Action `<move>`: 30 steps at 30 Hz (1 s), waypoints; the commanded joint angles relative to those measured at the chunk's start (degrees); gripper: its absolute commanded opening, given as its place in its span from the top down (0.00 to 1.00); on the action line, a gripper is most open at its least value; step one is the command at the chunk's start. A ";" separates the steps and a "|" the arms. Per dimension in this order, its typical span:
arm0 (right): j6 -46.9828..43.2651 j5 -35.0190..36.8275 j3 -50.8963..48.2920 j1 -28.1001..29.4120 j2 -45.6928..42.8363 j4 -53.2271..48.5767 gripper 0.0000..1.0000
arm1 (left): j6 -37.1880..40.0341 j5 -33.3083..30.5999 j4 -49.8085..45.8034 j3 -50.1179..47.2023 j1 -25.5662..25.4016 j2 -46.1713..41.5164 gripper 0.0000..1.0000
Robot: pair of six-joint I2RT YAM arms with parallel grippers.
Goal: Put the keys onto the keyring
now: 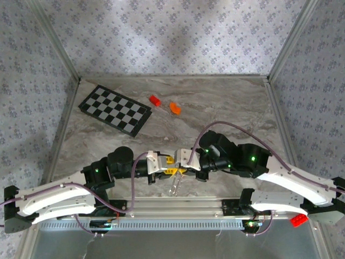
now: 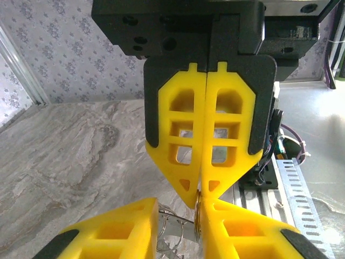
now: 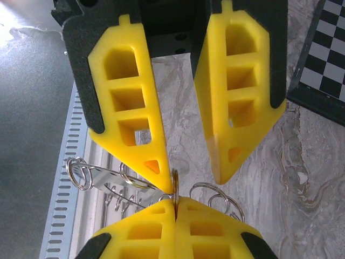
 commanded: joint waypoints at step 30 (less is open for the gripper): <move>-1.08 -2.54 0.14 0.07 -1.20 6.23 0.94 | -0.61 -2.03 2.88 -2.26 0.01 -4.15 1.00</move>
